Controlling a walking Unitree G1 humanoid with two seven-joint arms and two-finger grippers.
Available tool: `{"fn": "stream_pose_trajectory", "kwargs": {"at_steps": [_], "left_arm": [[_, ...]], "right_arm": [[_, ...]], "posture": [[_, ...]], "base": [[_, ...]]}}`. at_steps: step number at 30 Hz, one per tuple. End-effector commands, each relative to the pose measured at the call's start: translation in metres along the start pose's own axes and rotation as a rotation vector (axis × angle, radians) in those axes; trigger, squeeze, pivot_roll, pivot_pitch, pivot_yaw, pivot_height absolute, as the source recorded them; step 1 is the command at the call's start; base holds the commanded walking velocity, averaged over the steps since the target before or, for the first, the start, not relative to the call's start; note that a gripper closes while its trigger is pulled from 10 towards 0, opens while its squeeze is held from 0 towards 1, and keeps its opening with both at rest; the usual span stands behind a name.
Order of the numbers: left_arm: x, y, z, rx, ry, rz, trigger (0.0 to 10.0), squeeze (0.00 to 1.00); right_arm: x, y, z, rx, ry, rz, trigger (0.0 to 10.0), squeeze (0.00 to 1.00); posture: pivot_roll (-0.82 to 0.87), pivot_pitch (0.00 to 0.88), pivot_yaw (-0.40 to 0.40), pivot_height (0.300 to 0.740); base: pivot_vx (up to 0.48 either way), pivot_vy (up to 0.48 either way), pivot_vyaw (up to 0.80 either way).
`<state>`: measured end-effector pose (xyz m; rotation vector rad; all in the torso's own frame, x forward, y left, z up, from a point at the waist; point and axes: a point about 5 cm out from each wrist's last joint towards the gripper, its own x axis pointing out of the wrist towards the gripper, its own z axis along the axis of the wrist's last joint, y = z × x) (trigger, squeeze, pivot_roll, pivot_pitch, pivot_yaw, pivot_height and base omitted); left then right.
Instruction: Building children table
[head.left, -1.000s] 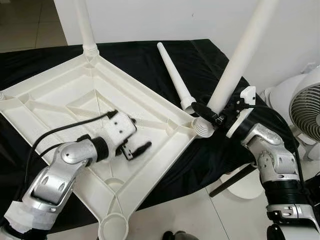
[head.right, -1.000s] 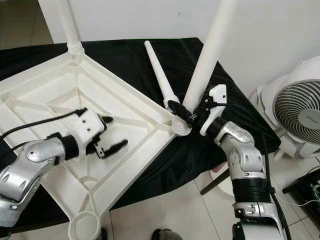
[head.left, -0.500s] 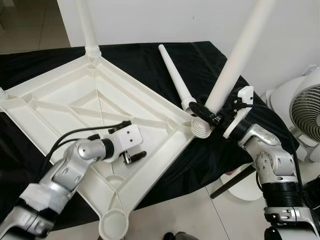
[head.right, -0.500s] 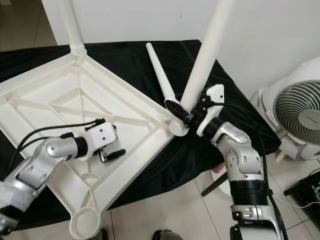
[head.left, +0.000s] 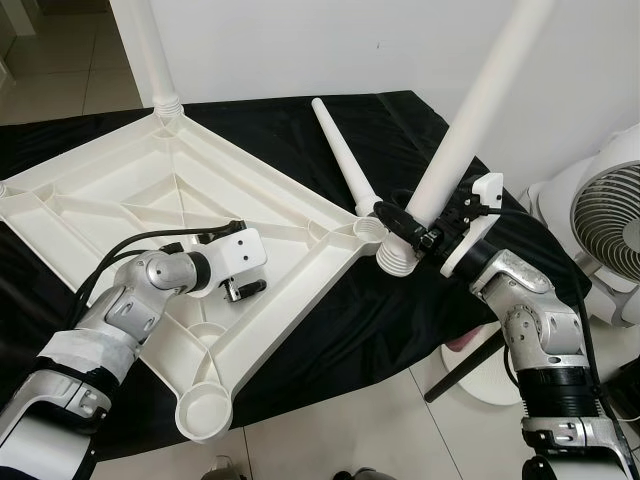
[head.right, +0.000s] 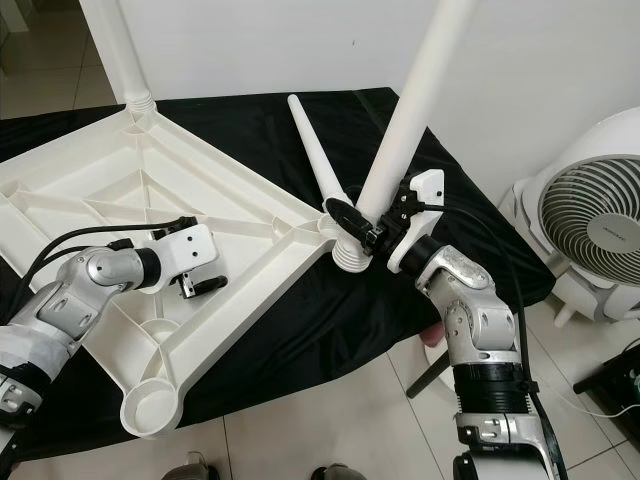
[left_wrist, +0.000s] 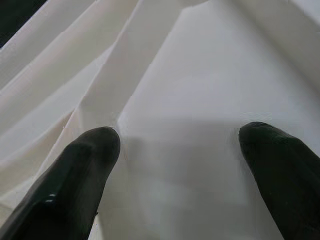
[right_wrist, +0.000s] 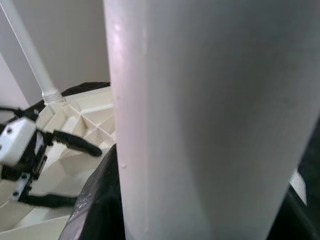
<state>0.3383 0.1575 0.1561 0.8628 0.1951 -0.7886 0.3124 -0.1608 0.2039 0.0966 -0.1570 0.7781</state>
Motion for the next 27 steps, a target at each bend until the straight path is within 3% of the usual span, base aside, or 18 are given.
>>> {"fn": "stream_pose_trajectory", "kwargs": {"at_steps": [1, 2, 3, 5, 8, 10, 13, 15, 18, 22, 27], "left_arm": [[-0.002, 0.004, -0.003, -0.026, 0.002, 0.117, 10.0, 0.00], [-0.004, 0.003, 0.011, -0.068, -0.092, 0.084, 10.0, 0.00], [-0.004, 0.003, 0.011, -0.068, -0.092, 0.084, 10.0, 0.00], [-0.015, -0.003, 0.050, -0.194, -0.349, -0.026, 10.0, 0.00], [-0.020, -0.005, 0.063, -0.240, -0.433, -0.073, 10.0, 0.00], [-0.024, -0.004, 0.080, -0.374, -0.549, -0.124, 10.0, 0.00], [-0.024, -0.002, 0.084, -0.426, -0.575, -0.131, 10.0, 0.00], [-0.022, 0.007, 0.095, -0.538, -0.627, -0.101, 10.0, 0.00], [-0.022, 0.011, 0.102, -0.579, -0.649, -0.080, 10.0, 0.00], [-0.015, 0.008, 0.107, -0.684, -0.590, -0.079, 10.0, 0.00], [-0.015, 0.007, 0.114, -0.737, -0.613, -0.113, 10.0, 0.00]], "right_arm": [[0.001, 0.003, 0.003, -0.003, -0.015, 0.011, 10.0, 0.00], [0.000, 0.003, 0.001, 0.000, -0.013, 0.004, 10.0, 0.00], [0.000, 0.003, 0.001, 0.000, -0.013, 0.004, 10.0, 0.00], [0.000, -0.002, -0.001, 0.006, -0.025, -0.050, 10.0, 0.00], [0.002, -0.005, -0.001, 0.005, -0.026, -0.078, 10.0, 0.00], [0.012, -0.012, -0.009, -0.021, 0.019, -0.164, 10.0, 0.00], [0.015, -0.013, -0.012, -0.033, 0.033, -0.188, 10.0, 0.00], [0.029, -0.013, -0.016, -0.058, 0.028, -0.247, 10.0, 0.00], [0.037, -0.009, -0.018, -0.076, 0.028, -0.268, 10.0, 0.00], [0.038, 0.005, -0.022, -0.110, 0.009, -0.143, 10.0, 0.00], [0.036, 0.017, -0.026, -0.104, 0.004, -0.052, 10.0, 0.00]], "posture": [[0.08, 0.047, -0.015, 0.740], [0.08, 0.050, -0.015, 0.740], [0.08, 0.050, -0.015, 0.740], [0.09, 0.059, -0.030, 0.740], [0.09, 0.060, -0.037, 0.740], [0.11, 0.055, -0.051, 0.740], [0.11, 0.055, -0.051, 0.740], [0.12, 0.042, -0.066, 0.740], [0.12, 0.042, -0.066, 0.740], [0.11, 0.052, -0.058, 0.740], [0.10, 0.051, -0.061, 0.740]], "base": [[0.000, 0.000, 0.00], [0.000, 0.000, 0.00], [0.000, 0.000, 0.00], [0.000, 0.000, 0.00], [0.000, 0.000, 0.00], [0.000, 0.000, 0.00], [0.000, 0.000, 0.00], [0.000, 0.000, 0.00], [0.000, 0.000, 0.00], [0.000, 0.000, 0.00], [0.000, 0.000, 0.00]]}}
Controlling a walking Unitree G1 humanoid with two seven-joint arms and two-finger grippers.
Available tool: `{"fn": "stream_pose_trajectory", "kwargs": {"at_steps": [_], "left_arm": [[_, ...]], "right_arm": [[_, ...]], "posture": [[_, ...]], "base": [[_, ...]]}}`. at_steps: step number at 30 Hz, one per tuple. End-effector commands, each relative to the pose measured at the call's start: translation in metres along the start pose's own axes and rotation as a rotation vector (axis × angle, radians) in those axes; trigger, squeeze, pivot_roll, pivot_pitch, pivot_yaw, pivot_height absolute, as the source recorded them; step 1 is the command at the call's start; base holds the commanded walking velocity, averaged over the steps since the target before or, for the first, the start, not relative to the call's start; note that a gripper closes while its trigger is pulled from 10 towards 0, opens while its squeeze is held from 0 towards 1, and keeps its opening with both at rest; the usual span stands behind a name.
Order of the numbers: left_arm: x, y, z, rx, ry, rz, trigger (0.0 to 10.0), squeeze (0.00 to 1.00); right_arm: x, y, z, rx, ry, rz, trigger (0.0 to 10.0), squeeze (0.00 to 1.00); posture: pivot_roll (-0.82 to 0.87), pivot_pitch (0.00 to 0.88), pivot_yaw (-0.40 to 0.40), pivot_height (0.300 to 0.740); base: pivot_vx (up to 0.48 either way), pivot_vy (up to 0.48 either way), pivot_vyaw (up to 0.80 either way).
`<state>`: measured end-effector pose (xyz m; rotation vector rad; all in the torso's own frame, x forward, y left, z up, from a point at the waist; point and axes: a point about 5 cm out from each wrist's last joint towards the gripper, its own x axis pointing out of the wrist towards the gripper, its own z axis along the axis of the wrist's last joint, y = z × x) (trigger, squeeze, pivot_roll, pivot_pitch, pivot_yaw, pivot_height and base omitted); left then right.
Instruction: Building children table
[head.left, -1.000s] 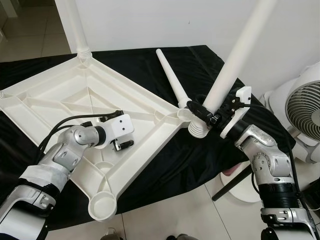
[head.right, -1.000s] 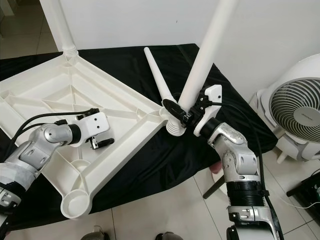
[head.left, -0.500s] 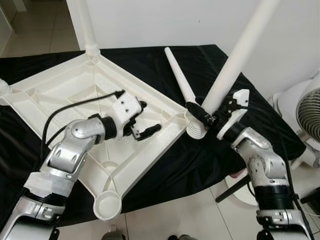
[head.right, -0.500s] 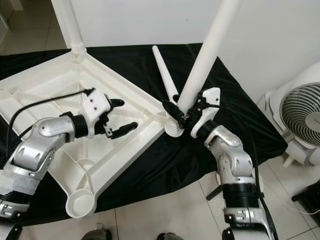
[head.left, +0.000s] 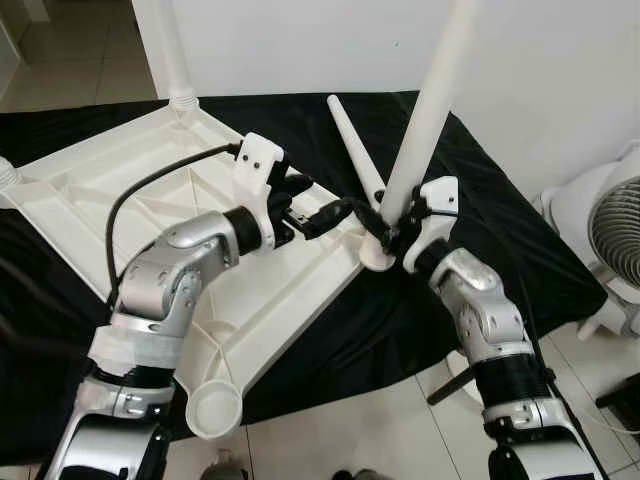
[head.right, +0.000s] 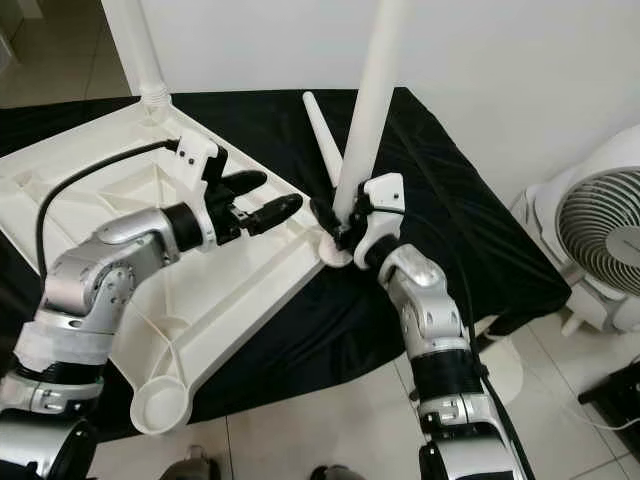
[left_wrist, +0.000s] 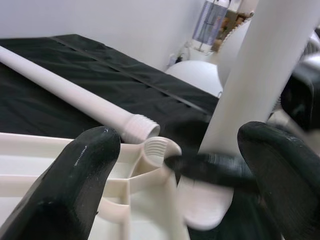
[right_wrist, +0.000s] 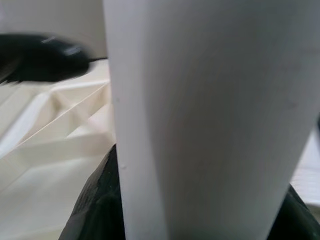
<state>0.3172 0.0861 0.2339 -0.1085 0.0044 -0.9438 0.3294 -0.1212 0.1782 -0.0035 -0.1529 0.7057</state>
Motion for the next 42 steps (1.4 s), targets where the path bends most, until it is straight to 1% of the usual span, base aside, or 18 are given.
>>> {"fn": "stream_pose_trajectory", "kwargs": {"at_steps": [1, 2, 3, 4, 5, 8, 9, 10, 12, 21, 24, 26, 30, 32, 36, 38, 39, 42], "left_arm": [[0.002, -0.007, 0.010, -0.003, -0.025, -0.033, 10.0, 0.00], [0.002, -0.007, 0.010, -0.003, -0.025, -0.033, 10.0, 0.00], [0.004, -0.009, 0.013, -0.006, -0.036, -0.044, 10.0, 0.00], [0.008, -0.013, 0.021, -0.022, -0.064, -0.071, 10.0, 0.00], [0.009, -0.014, 0.025, -0.028, -0.076, -0.084, 10.0, 0.00], [0.010, -0.017, 0.033, -0.030, -0.097, -0.111, 10.0, 0.00], [0.010, -0.019, 0.038, -0.031, -0.108, -0.128, 10.0, 0.00], [0.010, -0.019, 0.038, -0.031, -0.108, -0.128, 10.0, 0.00], [0.008, -0.023, 0.046, -0.022, -0.125, -0.168, 10.0, 0.00], [0.008, -0.023, 0.046, -0.022, -0.125, -0.168, 10.0, 0.00], [0.007, -0.025, 0.049, -0.020, -0.130, -0.183, 10.0, 0.00], [0.002, -0.030, 0.051, 0.010, -0.121, -0.229, 10.0, 0.00], [0.002, -0.035, 0.055, 0.036, -0.126, -0.265, 10.0, 0.00], [0.004, -0.038, 0.061, 0.052, -0.130, -0.279, 10.0, 0.00], [0.004, -0.041, 0.065, 0.071, -0.137, -0.304, 10.0, 0.00], [0.009, -0.045, 0.070, 0.088, -0.148, -0.312, 10.0, 0.00], [0.009, -0.045, 0.070, 0.088, -0.148, -0.312, 10.0, 0.00], [0.015, -0.046, 0.075, 0.099, -0.161, -0.298, 10.0, 0.00]], "right_arm": [[0.000, 0.005, 0.005, -0.016, -0.032, 0.040, 10.0, 0.00], [0.000, 0.005, 0.005, -0.016, -0.032, 0.040, 10.0, 0.00], [-0.001, 0.008, 0.002, -0.016, -0.024, 0.074, 10.0, 0.00], [-0.002, 0.014, 0.000, -0.025, -0.011, 0.136, 10.0, 0.00], [-0.002, 0.015, -0.001, -0.030, -0.008, 0.156, 10.0, 0.00], [-0.001, 0.015, -0.001, -0.028, -0.006, 0.166, 10.0, 0.00], [0.000, 0.013, -0.001, -0.042, -0.006, 0.161, 10.0, 0.00], [0.000, 0.013, -0.001, -0.042, -0.006, 0.161, 10.0, 0.00], [0.001, 0.008, 0.000, -0.040, -0.011, 0.145, 10.0, 0.00], [0.001, 0.008, 0.000, -0.040, -0.011, 0.145, 10.0, 0.00], [0.001, 0.006, 0.001, -0.038, -0.013, 0.142, 10.0, 0.00], [0.002, 0.003, 0.003, -0.044, -0.006, 0.163, 10.0, 0.00], [0.003, 0.005, 0.000, -0.066, 0.024, 0.201, 10.0, 0.00], [0.004, 0.007, -0.004, -0.082, 0.055, 0.228, 10.0, 0.00], [0.006, 0.008, -0.006, -0.088, 0.073, 0.242, 10.0, 0.00], [0.009, 0.011, -0.007, -0.094, 0.087, 0.269, 10.0, 0.00], [0.009, 0.011, -0.007, -0.094, 0.087, 0.269, 10.0, 0.00], [0.013, 0.015, -0.007, -0.098, 0.092, 0.293, 10.0, 0.00]], "posture": [[0.10, 0.051, -0.061, 0.740], [0.10, 0.051, -0.061, 0.740], [0.10, 0.051, -0.063, 0.740], [0.10, 0.045, -0.068, 0.740], [0.10, 0.045, -0.068, 0.740], [0.10, 0.042, -0.069, 0.740], [0.10, 0.040, -0.072, 0.740], [0.10, 0.040, -0.072, 0.740], [0.10, 0.033, -0.075, 0.740], [0.10, 0.033, -0.075, 0.740], [0.10, 0.031, -0.075, 0.740], [0.11, 0.009, -0.078, 0.740], [0.12, 0.000, -0.078, 0.740], [0.12, 0.000, -0.079, 0.740], [0.12, 0.000, -0.081, 0.740], [0.13, 0.000, -0.083, 0.740], [0.13, 0.000, -0.083, 0.740], [0.12, 0.000, -0.082, 0.740]], "base": [[0.000, 0.000, 0.00], [0.000, 0.000, 0.00], [0.000, 0.000, 0.00], [0.000, 0.000, 0.00], [0.000, 0.000, 0.00], [0.000, 0.000, 0.00], [0.000, 0.000, 0.00], [0.000, 0.000, 0.00], [0.000, 0.000, 0.00], [0.000, 0.000, 0.00], [0.000, 0.000, 0.00], [0.000, 0.000, 0.00], [0.000, 0.000, 0.00], [0.000, 0.000, 0.00], [0.000, 0.000, 0.00], [0.000, 0.000, 0.00], [0.000, 0.000, 0.00], [0.000, 0.000, 0.00]]}}
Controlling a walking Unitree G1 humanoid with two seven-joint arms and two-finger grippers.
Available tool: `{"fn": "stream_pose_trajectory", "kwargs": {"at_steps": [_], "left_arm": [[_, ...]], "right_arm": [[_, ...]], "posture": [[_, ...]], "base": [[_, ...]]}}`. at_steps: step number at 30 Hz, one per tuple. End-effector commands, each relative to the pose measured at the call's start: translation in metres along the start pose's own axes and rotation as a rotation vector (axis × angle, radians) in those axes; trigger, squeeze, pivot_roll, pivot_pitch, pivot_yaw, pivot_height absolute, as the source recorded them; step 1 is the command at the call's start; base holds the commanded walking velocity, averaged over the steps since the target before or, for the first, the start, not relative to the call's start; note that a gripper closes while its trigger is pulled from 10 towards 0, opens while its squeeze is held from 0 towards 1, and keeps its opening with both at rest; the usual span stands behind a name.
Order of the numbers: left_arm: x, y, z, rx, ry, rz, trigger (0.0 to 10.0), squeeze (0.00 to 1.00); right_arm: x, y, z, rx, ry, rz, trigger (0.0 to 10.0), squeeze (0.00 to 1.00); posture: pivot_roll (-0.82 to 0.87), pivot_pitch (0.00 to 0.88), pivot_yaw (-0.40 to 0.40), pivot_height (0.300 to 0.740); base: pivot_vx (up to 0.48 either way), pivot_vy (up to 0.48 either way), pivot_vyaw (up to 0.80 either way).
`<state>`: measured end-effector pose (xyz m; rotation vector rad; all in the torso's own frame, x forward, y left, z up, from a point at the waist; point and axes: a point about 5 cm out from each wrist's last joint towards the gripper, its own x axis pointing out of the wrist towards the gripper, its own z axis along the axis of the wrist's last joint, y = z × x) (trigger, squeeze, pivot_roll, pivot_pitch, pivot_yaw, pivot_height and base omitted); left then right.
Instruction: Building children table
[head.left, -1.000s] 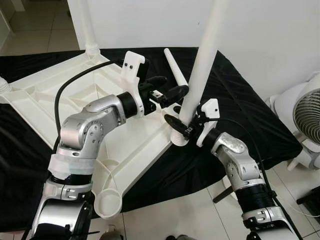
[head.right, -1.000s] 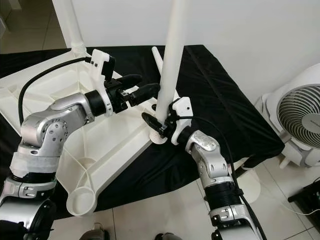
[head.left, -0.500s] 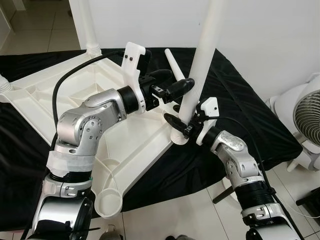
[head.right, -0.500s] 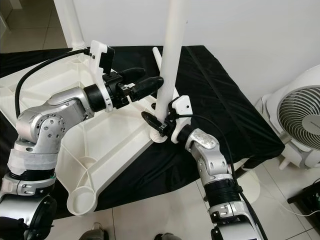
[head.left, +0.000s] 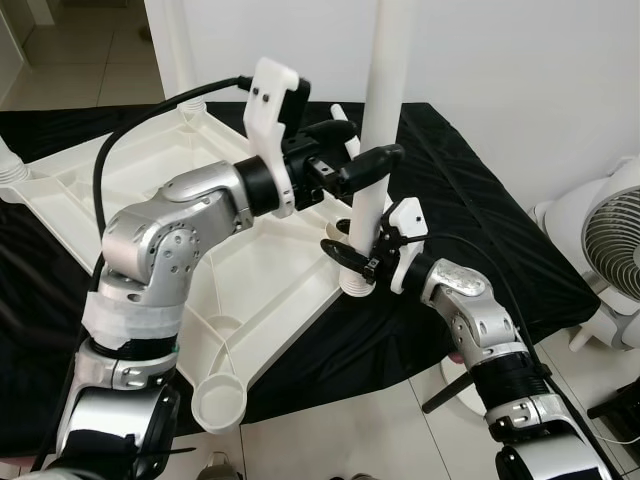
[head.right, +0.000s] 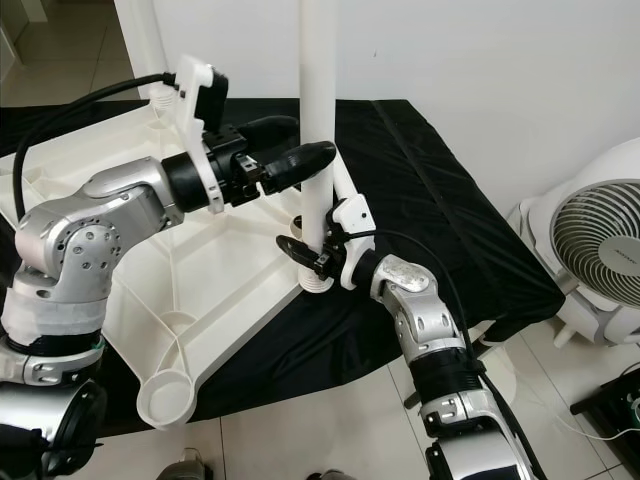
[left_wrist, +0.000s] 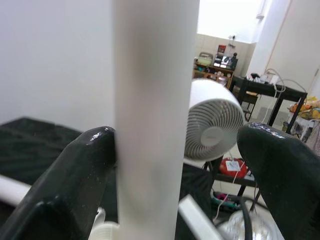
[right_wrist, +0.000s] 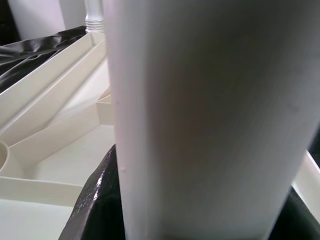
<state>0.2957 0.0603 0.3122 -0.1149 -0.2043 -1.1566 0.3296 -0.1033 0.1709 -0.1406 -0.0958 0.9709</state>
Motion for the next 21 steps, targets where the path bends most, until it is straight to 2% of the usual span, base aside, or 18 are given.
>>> {"fn": "stream_pose_trajectory", "kwargs": {"at_steps": [1, 14, 15, 17, 18, 21], "left_arm": [[0.005, -0.006, 0.000, 0.012, 0.005, -0.074, 10.0, 0.00], [0.019, 0.000, 0.002, 0.045, 0.025, -0.024, 10.0, 0.00], [0.020, 0.001, 0.002, 0.039, 0.021, -0.015, 9.4, 0.00], [0.021, 0.001, 0.002, 0.034, 0.017, -0.010, 9.4, 0.00], [0.022, 0.003, 0.003, 0.033, 0.011, 0.001, 0.0, 0.00], [0.023, 0.007, 0.006, 0.024, 0.000, 0.022, 0.0, 0.00]], "right_arm": [[0.002, 0.001, 0.002, -0.013, 0.002, 0.018, 10.0, 0.00], [0.008, 0.004, 0.001, -0.026, 0.012, 0.061, 10.0, 0.00], [0.008, 0.004, 0.001, -0.026, 0.011, 0.063, 10.0, 0.00], [0.008, 0.004, 0.001, -0.026, 0.010, 0.064, 10.0, 0.00], [0.008, 0.004, 0.001, -0.030, 0.011, 0.065, 10.0, 0.00], [0.007, 0.003, 0.001, -0.035, 0.011, 0.063, 10.0, 0.00]], "posture": [[0.12, 0.000, -0.082, 0.740], [0.13, 0.000, -0.080, 0.740], [0.13, 0.000, -0.081, 0.740], [0.13, 0.000, -0.081, 0.740], [0.13, 0.000, -0.081, 0.740], [0.13, 0.000, -0.082, 0.740]], "base": [[0.000, 0.000, 0.00], [0.000, 0.000, 0.00], [0.000, 0.000, 0.00], [0.000, 0.000, 0.00], [0.000, 0.000, 0.00], [0.000, 0.000, 0.00]]}}
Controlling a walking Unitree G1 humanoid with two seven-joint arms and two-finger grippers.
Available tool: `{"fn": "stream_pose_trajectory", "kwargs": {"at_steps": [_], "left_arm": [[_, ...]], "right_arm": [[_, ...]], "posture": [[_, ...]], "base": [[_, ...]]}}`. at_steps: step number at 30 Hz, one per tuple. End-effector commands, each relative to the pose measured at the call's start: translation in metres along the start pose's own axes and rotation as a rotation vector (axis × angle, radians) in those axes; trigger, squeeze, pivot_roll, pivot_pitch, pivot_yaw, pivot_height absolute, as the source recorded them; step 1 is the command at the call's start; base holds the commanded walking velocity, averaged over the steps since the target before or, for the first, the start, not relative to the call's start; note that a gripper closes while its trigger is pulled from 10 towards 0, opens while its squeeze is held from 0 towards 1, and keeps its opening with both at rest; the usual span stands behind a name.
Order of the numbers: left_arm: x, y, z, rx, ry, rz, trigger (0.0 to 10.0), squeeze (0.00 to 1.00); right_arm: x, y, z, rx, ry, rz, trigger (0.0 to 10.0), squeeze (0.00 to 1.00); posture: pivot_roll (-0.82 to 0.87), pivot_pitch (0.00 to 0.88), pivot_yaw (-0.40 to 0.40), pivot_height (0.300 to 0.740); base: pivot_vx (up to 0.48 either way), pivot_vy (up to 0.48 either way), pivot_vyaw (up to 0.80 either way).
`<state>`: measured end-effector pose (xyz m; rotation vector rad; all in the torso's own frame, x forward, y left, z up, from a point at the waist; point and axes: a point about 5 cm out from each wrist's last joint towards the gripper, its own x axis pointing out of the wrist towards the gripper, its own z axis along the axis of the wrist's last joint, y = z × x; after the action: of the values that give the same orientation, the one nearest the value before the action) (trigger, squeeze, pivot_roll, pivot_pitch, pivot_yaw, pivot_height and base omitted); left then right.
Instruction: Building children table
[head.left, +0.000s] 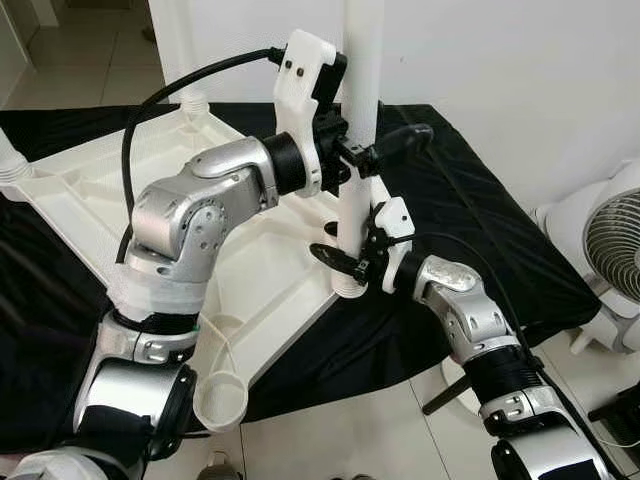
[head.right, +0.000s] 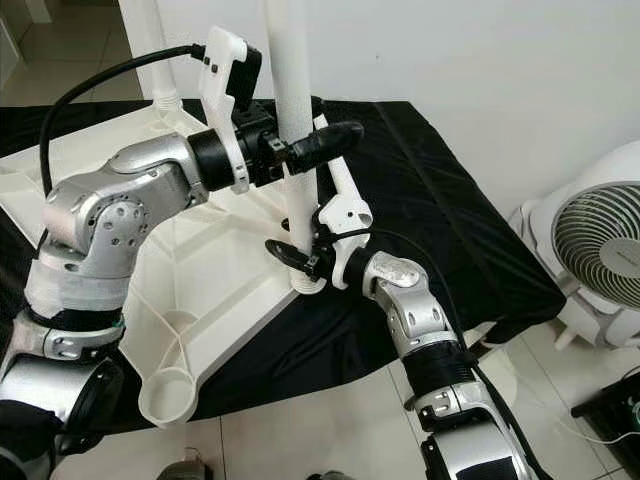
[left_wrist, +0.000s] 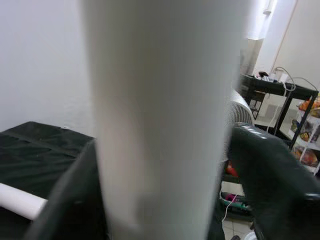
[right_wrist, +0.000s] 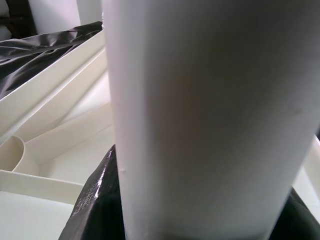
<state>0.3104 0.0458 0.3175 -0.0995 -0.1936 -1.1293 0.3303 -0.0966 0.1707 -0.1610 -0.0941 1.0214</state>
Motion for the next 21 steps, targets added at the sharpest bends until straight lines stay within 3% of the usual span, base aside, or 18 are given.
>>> {"fn": "stream_pose_trajectory", "kwargs": {"at_steps": [1, 17, 18, 19, 21], "left_arm": [[0.004, 0.001, 0.006, 0.011, -0.024, 0.008, 0.0, 0.00], [0.000, 0.005, 0.011, 0.056, -0.019, 0.008, 0.0, 0.00], [0.001, 0.006, 0.011, 0.061, -0.003, 0.002, 10.0, 0.00], [0.002, 0.006, 0.013, 0.072, 0.001, 0.007, 10.0, 0.00], [0.002, 0.006, 0.013, 0.072, 0.001, 0.007, 10.0, 0.00]], "right_arm": [[0.001, -0.001, 0.001, -0.022, 0.005, 0.010, 10.0, 0.00], [0.002, -0.009, 0.003, -0.004, -0.006, -0.047, 10.0, 0.00], [0.003, -0.013, 0.004, 0.004, -0.007, -0.085, 10.0, 0.87], [0.003, -0.018, 0.007, 0.014, -0.022, -0.120, 10.0, 1.00], [0.003, -0.018, 0.007, 0.014, -0.022, -0.120, 10.0, 1.00]], "posture": [[0.13, 0.000, -0.082, 0.740], [0.13, 0.000, -0.086, 0.740], [0.13, 0.000, -0.089, 0.740], [0.12, 0.000, -0.095, 0.740], [0.12, 0.000, -0.095, 0.740]], "base": [[0.000, 0.000, 0.00], [0.000, 0.000, 0.00], [0.000, 0.000, 0.00], [0.000, 0.000, 0.00], [0.000, 0.000, 0.00]]}}
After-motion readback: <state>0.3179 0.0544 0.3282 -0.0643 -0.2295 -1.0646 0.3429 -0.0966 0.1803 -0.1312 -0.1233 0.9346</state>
